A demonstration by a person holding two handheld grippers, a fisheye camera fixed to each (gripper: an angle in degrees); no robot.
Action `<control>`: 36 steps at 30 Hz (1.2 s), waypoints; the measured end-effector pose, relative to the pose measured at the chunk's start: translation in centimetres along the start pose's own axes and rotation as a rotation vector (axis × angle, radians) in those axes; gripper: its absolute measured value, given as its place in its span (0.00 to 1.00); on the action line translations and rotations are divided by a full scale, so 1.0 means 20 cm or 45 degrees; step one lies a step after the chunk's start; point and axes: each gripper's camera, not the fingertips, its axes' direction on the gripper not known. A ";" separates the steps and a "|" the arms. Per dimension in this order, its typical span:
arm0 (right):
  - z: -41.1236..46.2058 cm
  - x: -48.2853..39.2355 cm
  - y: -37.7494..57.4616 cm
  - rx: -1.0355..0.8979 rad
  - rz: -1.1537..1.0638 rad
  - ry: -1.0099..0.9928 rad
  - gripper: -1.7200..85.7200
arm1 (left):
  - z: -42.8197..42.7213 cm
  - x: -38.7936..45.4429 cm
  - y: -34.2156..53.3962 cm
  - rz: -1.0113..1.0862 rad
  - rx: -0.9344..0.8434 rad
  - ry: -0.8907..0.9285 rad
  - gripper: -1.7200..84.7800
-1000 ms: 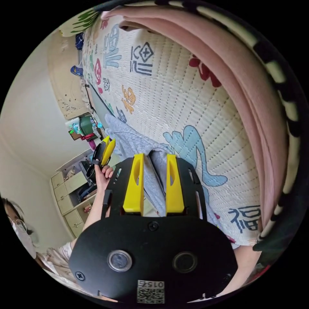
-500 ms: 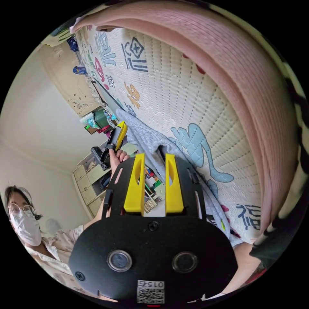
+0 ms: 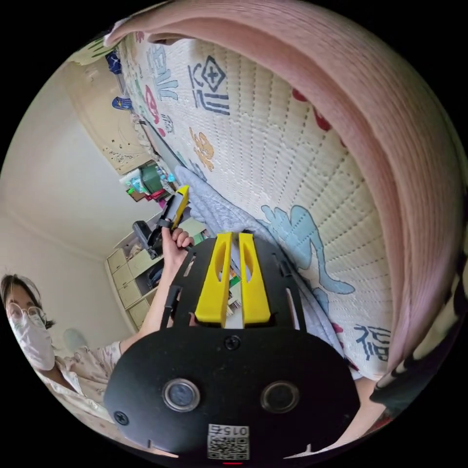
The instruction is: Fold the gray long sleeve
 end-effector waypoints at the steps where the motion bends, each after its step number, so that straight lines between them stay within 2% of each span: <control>1: 0.02 0.00 -0.02 0.005 -0.011 -0.018 0.09 | 0.01 0.00 -0.01 0.001 0.002 -0.005 0.03; 6: 0.11 0.07 -0.09 0.029 -0.038 0.026 0.09 | 0.07 0.00 0.00 -0.023 0.016 0.001 0.03; 12: 0.24 0.20 -0.15 0.051 -0.078 0.155 0.03 | 0.16 0.00 0.04 -0.003 0.034 0.007 0.02; 18: 0.40 0.34 -0.20 0.189 -0.206 0.459 0.02 | 0.34 0.01 0.07 0.070 0.005 -0.084 0.03; 20: 0.54 0.38 -0.23 0.164 -0.317 0.632 0.02 | 0.41 0.01 0.11 0.101 0.005 -0.116 0.05; 24: 0.67 0.46 -0.16 0.187 -0.504 0.796 0.04 | 0.39 -0.04 0.29 0.140 0.071 -0.114 0.07; 27: 0.78 0.50 0.08 0.260 -0.849 1.010 0.06 | 0.24 -0.17 0.62 0.167 0.194 -0.057 0.08; 30: 1.06 0.62 0.39 0.056 -1.243 1.148 0.08 | 0.13 -0.36 1.08 0.198 0.215 -0.039 0.08; 32: 1.39 0.79 0.64 -0.253 -1.537 1.204 0.09 | 0.16 -0.57 1.50 0.157 0.109 -0.085 0.10; 33: 1.48 0.84 0.70 -0.342 -1.600 1.206 0.09 | 0.19 -0.63 1.61 0.130 0.073 -0.099 0.11; 35: 1.84 1.09 0.91 -0.689 -1.814 1.229 0.10 | 0.29 -0.87 2.04 -0.010 -0.053 -0.084 0.14; 36: 1.92 1.15 0.95 -0.758 -1.862 1.252 0.11 | 0.33 -0.93 2.14 -0.051 -0.076 -0.055 0.15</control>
